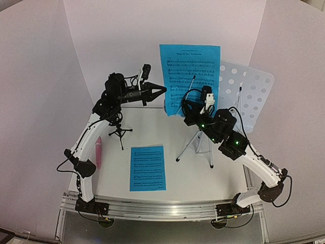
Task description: Set up the instrument practice props
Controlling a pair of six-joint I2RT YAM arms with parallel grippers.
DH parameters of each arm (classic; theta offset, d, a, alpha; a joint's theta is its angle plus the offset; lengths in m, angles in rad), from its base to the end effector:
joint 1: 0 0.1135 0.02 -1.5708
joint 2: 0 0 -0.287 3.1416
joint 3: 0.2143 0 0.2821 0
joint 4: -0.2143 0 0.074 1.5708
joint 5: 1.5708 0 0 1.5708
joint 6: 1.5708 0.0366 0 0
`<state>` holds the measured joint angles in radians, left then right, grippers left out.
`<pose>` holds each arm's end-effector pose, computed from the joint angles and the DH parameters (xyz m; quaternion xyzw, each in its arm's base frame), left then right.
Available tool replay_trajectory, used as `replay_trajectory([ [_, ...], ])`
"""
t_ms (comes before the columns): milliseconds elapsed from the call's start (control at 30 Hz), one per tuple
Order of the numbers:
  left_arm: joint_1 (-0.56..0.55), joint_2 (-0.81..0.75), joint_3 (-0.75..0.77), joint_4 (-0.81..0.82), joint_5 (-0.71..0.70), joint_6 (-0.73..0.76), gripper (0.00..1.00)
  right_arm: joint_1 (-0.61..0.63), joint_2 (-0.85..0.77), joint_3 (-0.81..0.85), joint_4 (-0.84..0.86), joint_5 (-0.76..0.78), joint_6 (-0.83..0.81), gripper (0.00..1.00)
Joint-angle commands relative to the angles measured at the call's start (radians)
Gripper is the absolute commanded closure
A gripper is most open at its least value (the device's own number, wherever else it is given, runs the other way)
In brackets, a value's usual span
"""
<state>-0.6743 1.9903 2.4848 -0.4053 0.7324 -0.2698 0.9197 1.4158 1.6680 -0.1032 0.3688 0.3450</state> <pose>0.3377 -0.3012 0.5683 0.3854 0.5642 -0.5285 0.5038 0.2133 0.2581 0.5400 -0.0485 0.6545 0.3438 0.6716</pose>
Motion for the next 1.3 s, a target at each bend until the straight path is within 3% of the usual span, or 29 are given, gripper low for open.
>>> replay_trajectory([
  [0,-0.001,0.000,0.080,0.028,-0.016,-0.009,1.00,0.011,0.003,0.022,-0.038,-0.033,0.009,1.00],
  [300,0.001,0.007,0.139,-0.041,-0.055,0.133,1.00,0.011,0.006,0.024,-0.041,-0.037,0.002,1.00],
  [700,-0.004,0.022,0.129,-0.095,-0.020,0.137,1.00,0.011,0.014,0.046,-0.068,-0.055,-0.024,1.00],
  [1267,-0.003,0.028,0.161,-0.074,-0.073,0.150,1.00,0.012,-0.018,0.009,-0.024,-0.072,-0.113,1.00],
])
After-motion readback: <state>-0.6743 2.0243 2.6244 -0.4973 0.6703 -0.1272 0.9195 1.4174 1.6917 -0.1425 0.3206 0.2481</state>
